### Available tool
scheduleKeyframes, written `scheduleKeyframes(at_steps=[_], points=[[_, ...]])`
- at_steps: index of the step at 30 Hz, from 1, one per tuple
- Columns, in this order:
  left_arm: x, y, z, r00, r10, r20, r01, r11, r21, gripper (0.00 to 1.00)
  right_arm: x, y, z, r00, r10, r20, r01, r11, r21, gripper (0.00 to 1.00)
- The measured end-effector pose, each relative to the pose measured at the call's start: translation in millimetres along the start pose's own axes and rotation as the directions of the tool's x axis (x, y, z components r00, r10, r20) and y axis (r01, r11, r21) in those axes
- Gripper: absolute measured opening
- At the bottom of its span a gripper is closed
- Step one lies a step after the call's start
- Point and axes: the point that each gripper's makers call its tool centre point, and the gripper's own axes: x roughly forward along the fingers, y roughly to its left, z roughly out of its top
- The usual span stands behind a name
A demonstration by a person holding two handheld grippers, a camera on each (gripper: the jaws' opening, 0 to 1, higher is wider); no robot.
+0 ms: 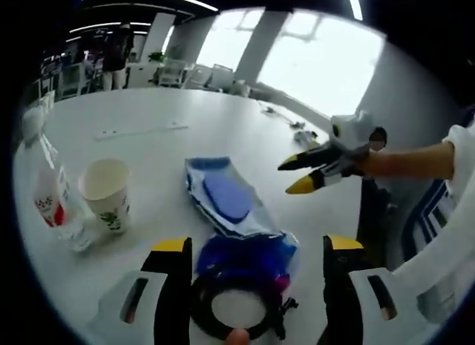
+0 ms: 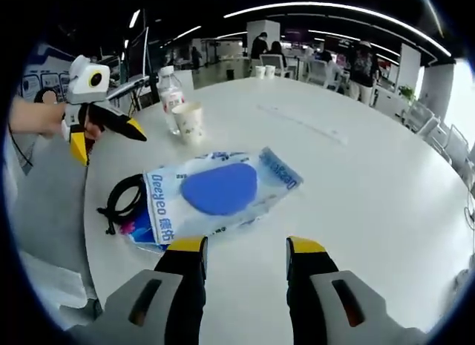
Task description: Arrange the tabletop items into an orderly group along one side of the table until the central work area is clear of visible clutter.
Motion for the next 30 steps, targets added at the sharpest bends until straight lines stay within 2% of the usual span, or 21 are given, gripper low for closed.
scheduleKeyframes(at_steps=[17, 30], points=[[21.1, -4.5, -6.1, 1.000, 0.023, 0.000, -0.023, 0.996, -0.083, 0.67, 20.1, -30.9, 10.9, 1.000, 0.022, 0.018, -0.022, 1.000, -0.009, 0.40], [30.3, -5.3, -18.4, 0.998, 0.065, -0.013, -0.067, 0.984, -0.168, 0.65, 39.9, -47.3, 22.6, 0.999, 0.043, 0.030, -0.042, 0.999, -0.024, 0.39]])
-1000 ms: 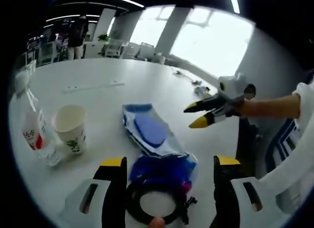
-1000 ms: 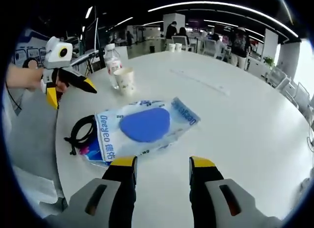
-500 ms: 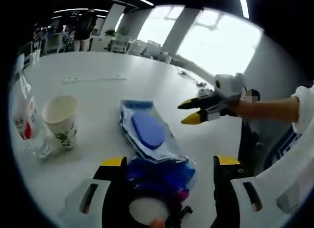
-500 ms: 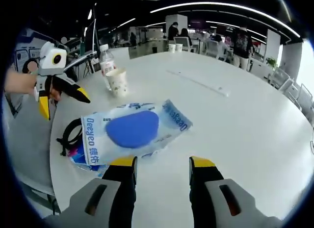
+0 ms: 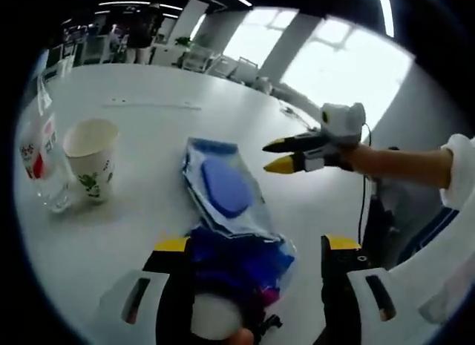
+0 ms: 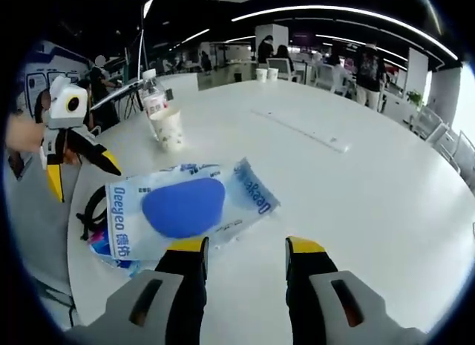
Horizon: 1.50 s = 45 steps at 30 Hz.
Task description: Arrange the tabletop items into an orderly group along one side of the table until the central work area is clear of visible clutter.
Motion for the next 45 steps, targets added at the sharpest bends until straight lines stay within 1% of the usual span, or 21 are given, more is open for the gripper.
scheduleKeyframes(at_steps=[3, 7, 10, 13, 15, 16, 17, 18, 19, 20, 23, 28, 30, 31, 33, 36, 39, 41, 45], points=[[2.6, -0.4, -0.8, 1.000, 0.007, 0.007, -0.007, 1.000, -0.029, 0.64, 4.6, -6.0, 3.9, 1.000, -0.005, 0.009, 0.005, 1.000, 0.009, 0.39], [7.5, -2.1, -1.9, 1.000, -0.001, 0.007, 0.001, 0.998, -0.070, 0.63, 10.8, -12.6, 9.7, 1.000, -0.009, 0.025, 0.008, 0.999, 0.035, 0.39], [10.3, -2.2, -3.0, 1.000, 0.008, 0.008, -0.007, 0.996, -0.092, 0.62, 14.9, -13.5, 11.4, 1.000, -0.009, 0.025, 0.008, 0.999, 0.042, 0.39], [15.4, -3.2, -6.6, 1.000, -0.003, -0.001, 0.003, 0.993, -0.116, 0.60, 18.0, -12.7, 12.7, 1.000, -0.006, 0.029, 0.005, 0.999, 0.051, 0.38], [17.7, -1.0, -7.7, 1.000, 0.009, -0.005, -0.009, 0.992, -0.128, 0.58, 19.8, -11.6, 14.5, 0.999, 0.000, 0.036, -0.002, 0.998, 0.060, 0.38], [18.5, -0.2, -6.2, 1.000, 0.015, 0.005, -0.014, 0.988, -0.155, 0.57, 21.7, -11.8, 15.3, 0.999, 0.005, 0.040, -0.007, 0.998, 0.068, 0.38], [19.7, 0.7, -3.3, 0.999, 0.024, 0.025, -0.018, 0.979, -0.201, 0.57, 23.1, -12.0, 15.6, 0.999, 0.008, 0.042, -0.011, 0.997, 0.075, 0.38], [20.3, 0.7, -2.7, 0.999, 0.022, 0.028, -0.015, 0.976, -0.215, 0.58, 24.8, -12.4, 15.7, 0.999, 0.010, 0.043, -0.014, 0.996, 0.089, 0.38], [21.0, 0.7, -2.2, 0.999, 0.019, 0.032, -0.011, 0.973, -0.229, 0.58, 27.1, -12.4, 16.0, 0.999, 0.018, 0.046, -0.023, 0.995, 0.102, 0.38], [21.6, 1.5, -3.2, 1.000, 0.022, 0.023, -0.016, 0.973, -0.232, 0.57, 28.6, -13.1, 16.1, 0.999, 0.021, 0.047, -0.026, 0.994, 0.109, 0.38], [22.1, 3.6, -4.2, 0.999, 0.032, 0.017, -0.027, 0.969, -0.244, 0.51, 32.7, -14.9, 18.1, 0.998, 0.023, 0.056, -0.030, 0.992, 0.123, 0.38], [22.9, 11.6, -3.4, 0.997, 0.067, 0.026, -0.056, 0.949, -0.311, 0.45, 37.8, -17.9, 23.0, 0.997, 0.025, 0.077, -0.036, 0.989, 0.143, 0.36], [23.6, 12.6, -3.5, 0.997, 0.072, 0.024, -0.060, 0.943, -0.328, 0.38, 40.6, -17.7, 23.1, 0.996, 0.031, 0.079, -0.042, 0.988, 0.151, 0.32], [23.9, 12.8, -3.3, 0.997, 0.076, 0.025, -0.064, 0.940, -0.334, 0.34, 41.9, -15.2, 22.9, 0.996, 0.045, 0.078, -0.056, 0.986, 0.154, 0.30], [25.3, 12.9, -3.3, 0.997, 0.077, 0.025, -0.064, 0.937, -0.343, 0.29, 44.6, -13.8, 23.2, 0.996, 0.050, 0.079, -0.061, 0.988, 0.143, 0.29], [28.4, 11.4, -7.2, 0.998, 0.067, 0.001, -0.063, 0.939, -0.339, 0.25, 47.8, -14.4, 22.9, 0.996, 0.055, 0.077, -0.065, 0.988, 0.141, 0.27], [28.1, 10.8, -7.3, 0.998, 0.067, 0.004, -0.062, 0.938, -0.342, 0.22, 48.9, -15.0, 24.0, 0.995, 0.058, 0.081, -0.068, 0.988, 0.136, 0.17], [27.9, 11.5, -6.9, 0.997, 0.071, 0.007, -0.064, 0.936, -0.347, 0.19, 49.5, -18.1, 24.7, 0.995, 0.049, 0.085, -0.059, 0.991, 0.123, 0.12], [27.3, 13.9, -6.8, 0.997, 0.077, 0.004, -0.071, 0.935, -0.346, 0.14, 49.6, -22.1, 23.9, 0.995, 0.043, 0.091, -0.055, 0.990, 0.130, 0.06]])
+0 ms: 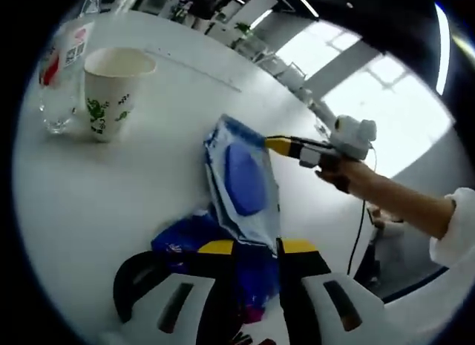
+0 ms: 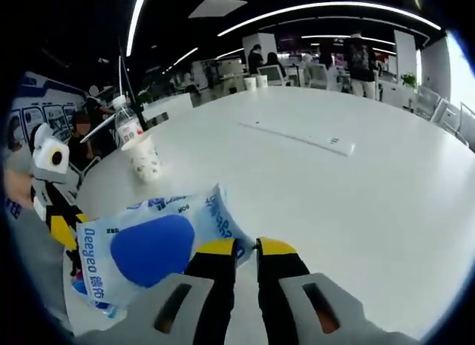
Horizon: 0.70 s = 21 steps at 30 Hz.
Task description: Arrange the tabletop items into an orderly group along one side of the table until the central work area is clear of visible clutter.
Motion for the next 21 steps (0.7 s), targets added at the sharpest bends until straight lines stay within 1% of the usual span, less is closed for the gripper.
scheduleKeyframes(at_steps=[2, 4, 5, 7, 10, 17, 20, 21], points=[[-0.3, 0.7, -0.3, 1.000, 0.000, -0.007, 0.000, 1.000, 0.008, 0.07, -0.4, 0.5, -0.8, 1.000, 0.001, 0.000, -0.001, 1.000, 0.002, 0.04], [0.0, -1.5, 0.1, 1.000, -0.011, -0.011, 0.011, 1.000, 0.014, 0.05, -1.3, 2.8, -1.9, 1.000, 0.008, -0.003, -0.008, 1.000, -0.028, 0.03], [0.0, -2.3, 0.1, 1.000, -0.014, -0.013, 0.014, 1.000, 0.020, 0.03, -1.7, 3.1, -3.1, 1.000, 0.004, -0.008, -0.005, 0.999, -0.040, 0.02], [0.4, -1.8, 1.1, 1.000, -0.013, -0.010, 0.014, 1.000, 0.028, 0.00, -2.5, 3.3, -2.6, 1.000, 0.006, -0.007, -0.006, 0.999, -0.044, 0.01], [-0.3, -0.1, 4.0, 1.000, -0.007, 0.003, 0.007, 1.000, 0.025, 0.00, -5.0, 0.9, -2.8, 1.000, -0.008, -0.010, 0.007, 0.999, -0.052, 0.00], [-1.6, 1.0, 11.3, 1.000, -0.009, 0.016, 0.009, 1.000, 0.025, 0.00, -16.0, 0.9, -2.2, 1.000, -0.019, 0.010, 0.019, 1.000, -0.014, 0.00], [-1.8, 1.1, 15.8, 0.999, -0.006, 0.036, 0.006, 1.000, 0.026, 0.00, -23.3, 0.5, 2.0, 0.999, -0.027, 0.039, 0.027, 1.000, -0.001, 0.00], [-1.6, 1.0, 17.4, 0.999, -0.008, 0.045, 0.007, 1.000, 0.023, 0.00, -26.8, 1.5, 4.6, 0.998, -0.029, 0.058, 0.029, 0.999, 0.015, 0.00]])
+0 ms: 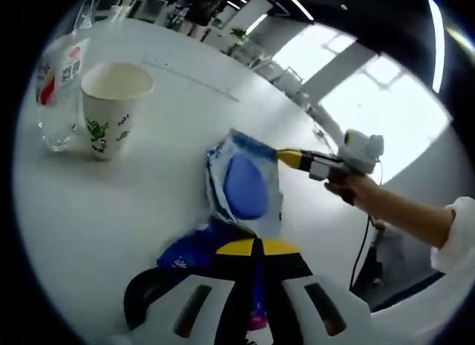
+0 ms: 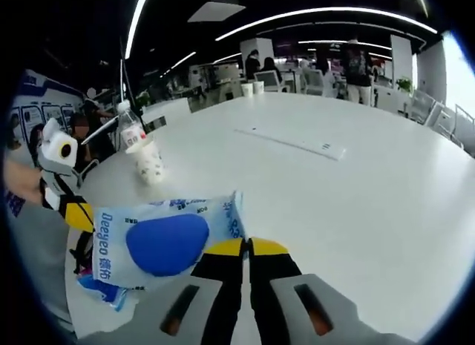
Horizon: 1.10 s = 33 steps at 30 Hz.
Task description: Arrange the tabletop items into an orderly group along one side of the table until the central work area is clear of visible clutter.
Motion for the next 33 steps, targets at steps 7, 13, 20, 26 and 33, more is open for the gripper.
scheduleKeyframes(at_steps=[7, 13, 20, 26, 33], points=[[1.8, -1.7, 5.2, 1.000, -0.009, 0.025, 0.009, 1.000, -0.009, 0.00, -17.2, 3.4, 6.3, 0.998, -0.009, 0.055, 0.007, 0.999, 0.033, 0.00], [-0.6, -1.0, 16.3, 0.997, -0.004, 0.072, 0.005, 1.000, -0.022, 0.00, -34.6, 8.2, 18.6, 0.989, -0.031, 0.142, 0.018, 0.995, 0.095, 0.00], [-4.5, 0.0, 31.8, 0.994, -0.006, 0.113, 0.008, 1.000, -0.021, 0.00, -45.5, 21.0, 26.7, 0.981, -0.042, 0.189, 0.024, 0.995, 0.101, 0.00], [-10.0, 4.1, 46.9, 0.987, 0.006, 0.160, -0.003, 1.000, -0.017, 0.00, -52.5, 25.2, 37.4, 0.970, -0.065, 0.235, 0.034, 0.990, 0.134, 0.00], [-15.6, 11.9, 66.2, 0.976, 0.026, 0.217, -0.020, 0.999, -0.030, 0.00, -54.6, 32.0, 42.0, 0.957, -0.107, 0.269, 0.064, 0.984, 0.163, 0.00]])
